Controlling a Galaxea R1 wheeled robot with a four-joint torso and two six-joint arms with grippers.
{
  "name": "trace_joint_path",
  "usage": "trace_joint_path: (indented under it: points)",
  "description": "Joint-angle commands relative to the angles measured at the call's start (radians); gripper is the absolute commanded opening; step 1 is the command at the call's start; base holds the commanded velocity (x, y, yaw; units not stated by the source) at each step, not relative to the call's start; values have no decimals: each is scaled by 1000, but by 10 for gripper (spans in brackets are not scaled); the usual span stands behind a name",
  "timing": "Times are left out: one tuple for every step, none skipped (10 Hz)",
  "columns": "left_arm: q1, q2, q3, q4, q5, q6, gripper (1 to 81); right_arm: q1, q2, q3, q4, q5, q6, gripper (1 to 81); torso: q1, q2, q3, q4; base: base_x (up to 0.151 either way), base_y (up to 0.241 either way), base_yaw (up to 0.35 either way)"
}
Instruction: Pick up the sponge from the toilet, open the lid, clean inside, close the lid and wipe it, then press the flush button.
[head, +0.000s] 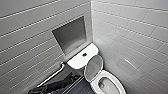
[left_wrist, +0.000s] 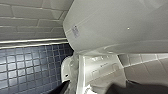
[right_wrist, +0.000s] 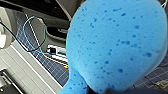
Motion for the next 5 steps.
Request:
trace_joint_path:
  points:
    - [-172,8,-5,-12,40,-12,811,-37,17,19,-18,-65,-6,10,0,0,0,0,0,0,0]
    - [-182,21,-12,-12,40,-16,811,-38,22,19,-18,-59,-6,10,0,0,0,0,0,0,0]
    - [-186,34,-24,-12,40,-16,811,-38,25,19,-20,-59,-6,10,0,0,0,0,0,0,0]
    - [-186,45,-30,-12,40,-16,811,-38,25,19,-20,-59,-6,10,0,0,0,0,0,0,0]
    - [-186,65,-45,-12,41,-16,811,-38,25,17,-20,-58,-6,10,0,0,0,0,0,0,0]
